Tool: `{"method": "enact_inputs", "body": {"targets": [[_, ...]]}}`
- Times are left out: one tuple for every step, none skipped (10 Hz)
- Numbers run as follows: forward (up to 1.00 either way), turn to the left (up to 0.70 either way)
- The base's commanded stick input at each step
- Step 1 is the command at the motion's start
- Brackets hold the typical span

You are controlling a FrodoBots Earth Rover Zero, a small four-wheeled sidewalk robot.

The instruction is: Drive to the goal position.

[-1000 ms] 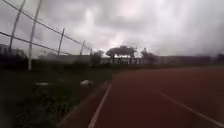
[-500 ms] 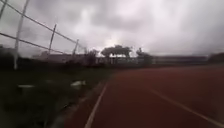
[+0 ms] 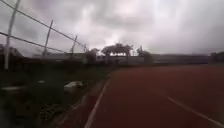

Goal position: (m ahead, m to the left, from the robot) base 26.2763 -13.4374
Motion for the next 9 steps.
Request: {"method": "enact_inputs", "body": {"targets": [[0.7, 0.0], [0.7, 0.0], [0.7, -0.12], [0.7, -0.25], [0.7, -0.25], [0.7, -0.25], [0.7, -0.25], [0.7, -0.25], [0.7, -0.24]]}}
